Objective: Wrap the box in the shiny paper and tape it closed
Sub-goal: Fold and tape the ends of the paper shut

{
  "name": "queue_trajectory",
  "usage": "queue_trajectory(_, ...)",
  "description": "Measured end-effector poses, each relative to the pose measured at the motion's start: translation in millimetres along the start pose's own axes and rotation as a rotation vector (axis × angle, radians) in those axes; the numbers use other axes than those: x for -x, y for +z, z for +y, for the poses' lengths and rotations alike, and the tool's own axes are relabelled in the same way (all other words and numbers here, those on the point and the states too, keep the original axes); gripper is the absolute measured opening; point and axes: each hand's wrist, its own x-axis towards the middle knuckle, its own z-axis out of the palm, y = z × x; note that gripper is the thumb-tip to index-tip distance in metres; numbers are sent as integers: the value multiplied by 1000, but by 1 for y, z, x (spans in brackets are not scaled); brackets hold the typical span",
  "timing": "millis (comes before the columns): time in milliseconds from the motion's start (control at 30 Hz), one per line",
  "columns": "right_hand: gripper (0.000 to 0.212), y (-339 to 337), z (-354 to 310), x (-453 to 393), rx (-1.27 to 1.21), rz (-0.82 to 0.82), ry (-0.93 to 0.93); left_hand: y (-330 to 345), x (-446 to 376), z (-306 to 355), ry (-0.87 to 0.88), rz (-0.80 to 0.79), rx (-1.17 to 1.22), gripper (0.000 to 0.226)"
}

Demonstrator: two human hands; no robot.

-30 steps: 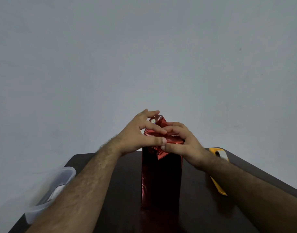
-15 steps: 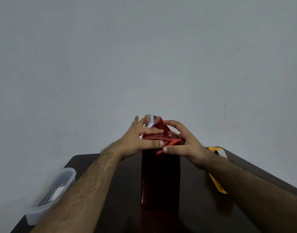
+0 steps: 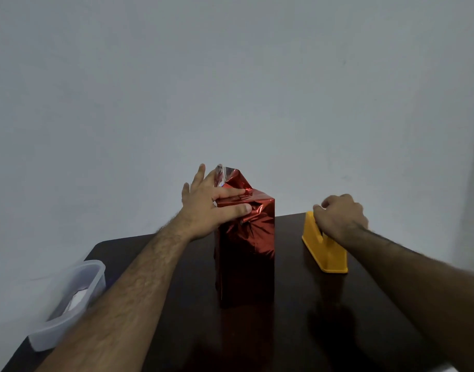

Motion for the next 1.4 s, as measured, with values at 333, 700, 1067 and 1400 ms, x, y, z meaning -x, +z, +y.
queue_trajectory(333, 45, -23, 24, -2, -67, -317, 297, 8, 5, 13, 163, 109, -167, 71)
queue_trajectory(700, 37, -32, 32, 9, -279, -454, 544, 6, 0, 5, 303, 106, -301, 73)
queue_trajectory(1067, 36, -20, 10, 9, -522, -327, 573, 10, -2, -2, 312, 154, -287, 72)
queue_trajectory(1400, 29, -68, 6, 45, -532, -358, 539, 8, -3, -5, 326, 159, -298, 75)
